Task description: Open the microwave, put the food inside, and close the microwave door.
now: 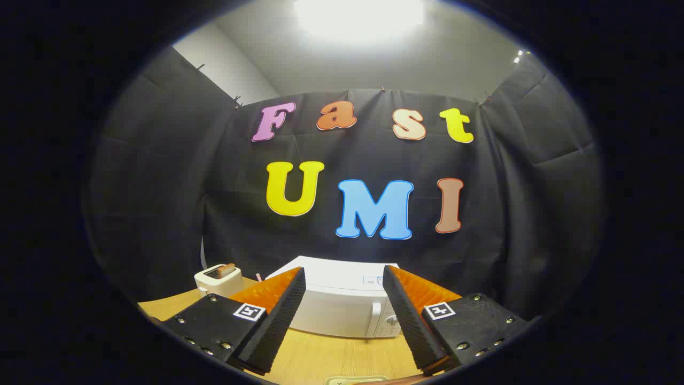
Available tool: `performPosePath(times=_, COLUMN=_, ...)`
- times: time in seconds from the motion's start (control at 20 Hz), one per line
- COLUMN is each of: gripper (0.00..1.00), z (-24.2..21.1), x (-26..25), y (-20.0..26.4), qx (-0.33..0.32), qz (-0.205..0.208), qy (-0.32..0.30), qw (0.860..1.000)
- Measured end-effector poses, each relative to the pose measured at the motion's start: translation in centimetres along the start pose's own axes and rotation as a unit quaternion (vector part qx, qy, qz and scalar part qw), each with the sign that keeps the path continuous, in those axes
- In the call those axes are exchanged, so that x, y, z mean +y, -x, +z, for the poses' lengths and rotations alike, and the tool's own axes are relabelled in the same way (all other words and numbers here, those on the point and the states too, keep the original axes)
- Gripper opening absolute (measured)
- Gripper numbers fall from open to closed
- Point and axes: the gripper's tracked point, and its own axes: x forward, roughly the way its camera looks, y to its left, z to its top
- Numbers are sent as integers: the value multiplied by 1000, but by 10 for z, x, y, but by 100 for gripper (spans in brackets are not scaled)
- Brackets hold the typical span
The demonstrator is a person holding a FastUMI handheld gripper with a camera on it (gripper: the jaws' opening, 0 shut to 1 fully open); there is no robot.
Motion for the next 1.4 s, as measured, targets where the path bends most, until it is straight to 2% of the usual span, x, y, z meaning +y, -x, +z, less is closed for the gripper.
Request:
performPosePath(times=0.2, gripper=93, z=9, x=9, y=2, qx=-9, qz=17, qy=-21, qw=1000)
performPosePath(times=0.65, gripper=93, z=19, x=16, y=6, qx=-22, qz=18, qy=-3, qw=1000)
performPosePath(times=0.85, gripper=92, z=21, x=18, y=2, qx=-17, qz=19, qy=-13, qw=1000)
performPosePath(times=1.15, gripper=92, z=14, x=13, y=-7, qx=-19, qz=10, qy=-2, qw=1000)
performPosePath(times=1.4, gripper=93, z=-22, x=-2, y=-27, qx=3, qz=1, qy=-16, qw=1000)
